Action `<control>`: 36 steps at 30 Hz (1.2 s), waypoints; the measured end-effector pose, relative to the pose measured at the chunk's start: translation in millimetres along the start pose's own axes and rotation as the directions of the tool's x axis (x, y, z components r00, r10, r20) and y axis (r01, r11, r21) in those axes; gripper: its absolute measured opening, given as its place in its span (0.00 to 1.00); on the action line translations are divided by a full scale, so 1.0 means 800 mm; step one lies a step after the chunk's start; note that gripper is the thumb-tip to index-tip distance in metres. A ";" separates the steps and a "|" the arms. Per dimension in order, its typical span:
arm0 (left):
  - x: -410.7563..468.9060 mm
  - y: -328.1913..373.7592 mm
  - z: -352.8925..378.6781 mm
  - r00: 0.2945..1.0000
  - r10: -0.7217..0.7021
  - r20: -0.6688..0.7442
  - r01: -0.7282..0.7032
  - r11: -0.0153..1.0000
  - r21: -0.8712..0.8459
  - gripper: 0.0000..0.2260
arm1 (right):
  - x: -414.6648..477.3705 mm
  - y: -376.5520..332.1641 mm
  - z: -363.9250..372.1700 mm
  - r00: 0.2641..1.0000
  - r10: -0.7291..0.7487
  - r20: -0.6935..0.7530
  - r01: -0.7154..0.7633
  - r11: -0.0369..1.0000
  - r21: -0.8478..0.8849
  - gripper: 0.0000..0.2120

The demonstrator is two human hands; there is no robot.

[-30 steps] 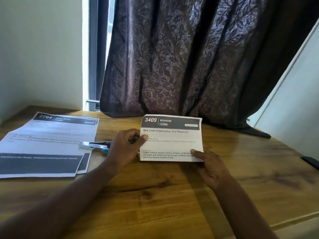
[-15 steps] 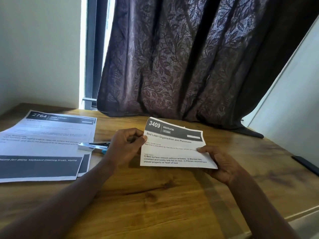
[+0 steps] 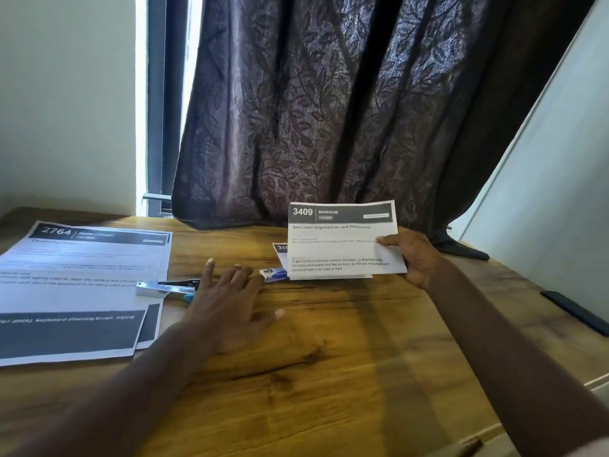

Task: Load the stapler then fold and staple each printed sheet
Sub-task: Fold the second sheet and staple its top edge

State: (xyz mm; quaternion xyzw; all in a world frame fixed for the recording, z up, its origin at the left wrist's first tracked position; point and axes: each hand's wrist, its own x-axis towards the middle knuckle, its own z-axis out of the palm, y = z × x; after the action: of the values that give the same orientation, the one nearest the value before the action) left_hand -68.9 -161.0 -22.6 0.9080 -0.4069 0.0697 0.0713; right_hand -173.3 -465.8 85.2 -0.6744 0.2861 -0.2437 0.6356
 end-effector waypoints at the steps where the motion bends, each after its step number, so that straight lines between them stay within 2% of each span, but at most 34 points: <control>1: 0.002 0.000 0.000 0.999 -0.015 0.034 0.015 1.000 0.002 0.47 | 0.009 -0.002 0.002 1.000 -0.015 -0.013 0.015 1.000 -0.026 0.13; 5: 0.003 0.000 -0.002 0.995 -0.035 0.089 0.033 0.999 0.030 0.52 | 0.047 -0.002 0.010 0.998 -0.051 -0.034 0.047 0.994 -0.094 0.15; 12: 0.007 0.005 -0.001 0.999 -0.030 0.039 0.027 0.997 0.071 0.42 | 0.109 0.032 0.023 0.997 -0.069 -0.036 0.049 0.920 -0.388 0.17; 17: 0.008 0.005 0.001 0.999 -0.031 0.024 0.030 0.998 0.049 0.42 | 0.129 0.076 0.037 0.991 -0.131 0.011 0.097 0.675 -0.731 0.15; 21: 0.007 0.005 -0.001 0.999 -0.025 0.021 0.025 1.000 0.013 0.41 | 0.134 0.102 0.050 0.976 -0.214 0.029 0.142 0.536 -0.832 0.16; 23: 0.007 0.004 0.000 1.000 -0.026 0.007 0.026 1.000 0.007 0.41 | 0.137 0.110 0.050 0.967 -0.246 0.059 0.164 0.431 -0.887 0.21; 25: 0.007 0.003 0.000 0.999 -0.031 0.013 0.031 1.000 0.003 0.41 | 0.150 0.122 0.045 0.966 -0.259 0.030 0.105 0.284 -0.953 0.28; 27: 0.007 0.003 -0.001 0.999 -0.034 0.025 0.034 0.999 -0.007 0.41 | 0.152 0.129 0.043 0.965 -0.263 0.000 0.050 0.184 -0.982 0.28; 32: 0.008 0.003 -0.001 0.999 -0.032 0.033 0.033 0.999 -0.025 0.41 | 0.140 0.122 0.044 0.958 -0.288 -0.001 0.035 0.122 -0.992 0.27; 36: 0.008 0.003 -0.001 0.999 -0.031 0.028 0.032 0.999 -0.036 0.42 | 0.138 0.121 0.042 0.953 -0.302 0.025 0.064 0.121 -0.991 0.26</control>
State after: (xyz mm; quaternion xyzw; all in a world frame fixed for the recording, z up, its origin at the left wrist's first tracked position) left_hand -66.7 -167.0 -20.3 0.9136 -0.3949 0.0487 0.0834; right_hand -78.2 -520.8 -17.4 -0.9282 0.3462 -0.1345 -0.0234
